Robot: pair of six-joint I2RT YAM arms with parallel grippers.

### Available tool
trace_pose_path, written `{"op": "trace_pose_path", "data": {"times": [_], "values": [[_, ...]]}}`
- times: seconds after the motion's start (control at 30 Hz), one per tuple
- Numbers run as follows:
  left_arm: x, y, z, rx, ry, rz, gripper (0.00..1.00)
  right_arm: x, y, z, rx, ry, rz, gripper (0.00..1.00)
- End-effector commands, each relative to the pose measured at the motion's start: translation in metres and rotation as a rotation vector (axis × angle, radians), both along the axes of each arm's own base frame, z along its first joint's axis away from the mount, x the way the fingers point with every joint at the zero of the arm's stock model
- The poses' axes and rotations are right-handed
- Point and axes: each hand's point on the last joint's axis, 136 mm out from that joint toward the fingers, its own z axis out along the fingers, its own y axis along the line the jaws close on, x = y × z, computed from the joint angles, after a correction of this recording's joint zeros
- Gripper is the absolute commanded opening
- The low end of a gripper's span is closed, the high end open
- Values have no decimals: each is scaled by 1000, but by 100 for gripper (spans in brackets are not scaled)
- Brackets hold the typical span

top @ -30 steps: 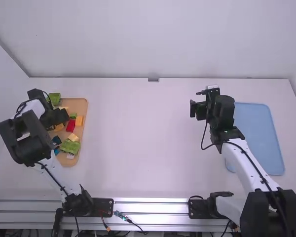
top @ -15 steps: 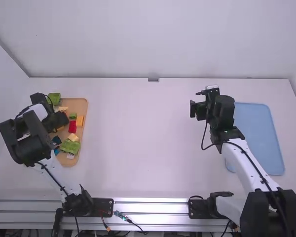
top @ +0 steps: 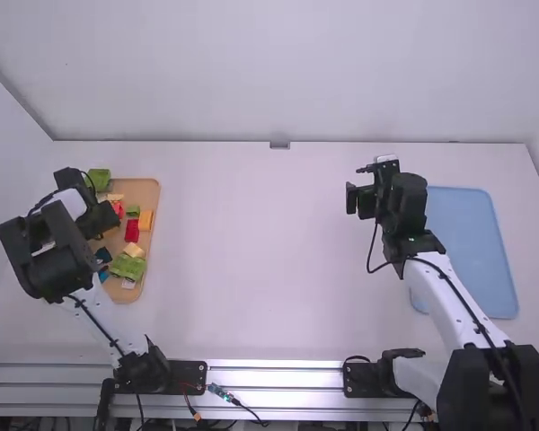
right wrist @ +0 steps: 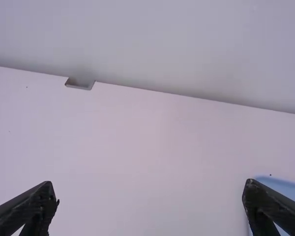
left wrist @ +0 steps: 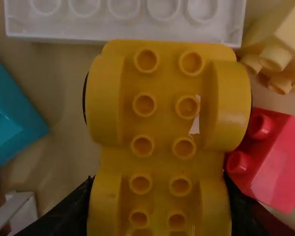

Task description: Assemble lego blocks to make yellow taxi

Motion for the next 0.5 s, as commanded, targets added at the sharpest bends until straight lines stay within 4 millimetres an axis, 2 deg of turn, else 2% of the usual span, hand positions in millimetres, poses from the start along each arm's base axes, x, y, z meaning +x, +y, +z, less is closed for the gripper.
{"op": "trace_pose_path", "data": {"times": [0.0, 0.03, 0.1, 0.13, 0.17, 0.27, 0.4, 0.47], "values": [[-6, -1, -8, -13, 28, 4, 39, 7, 1, 14, 4, -27, 0, 99], [-6, -1, -6, -13, 31, 3, 34, 7, 1, 14, 3, -28, 0, 99], [-7, -1, 1, -18, 38, 6, 16, 7, 1, 15, 5, -28, -1, 99], [-7, -1, 4, -22, 37, 16, 12, 7, 1, 15, 7, -28, -2, 99], [-7, -1, 13, -28, 31, 49, 3, 7, 1, 15, 7, -27, -1, 99], [-8, -3, 29, -35, 14, 85, 2, 7, 1, 15, 7, -27, -2, 99], [-10, -9, 61, -13, -25, 78, 2, 6, 3, 15, 9, -27, 4, 99], [-10, -19, 85, 6, -60, 58, 2, 6, 1, 15, 10, -27, 0, 99]]}}
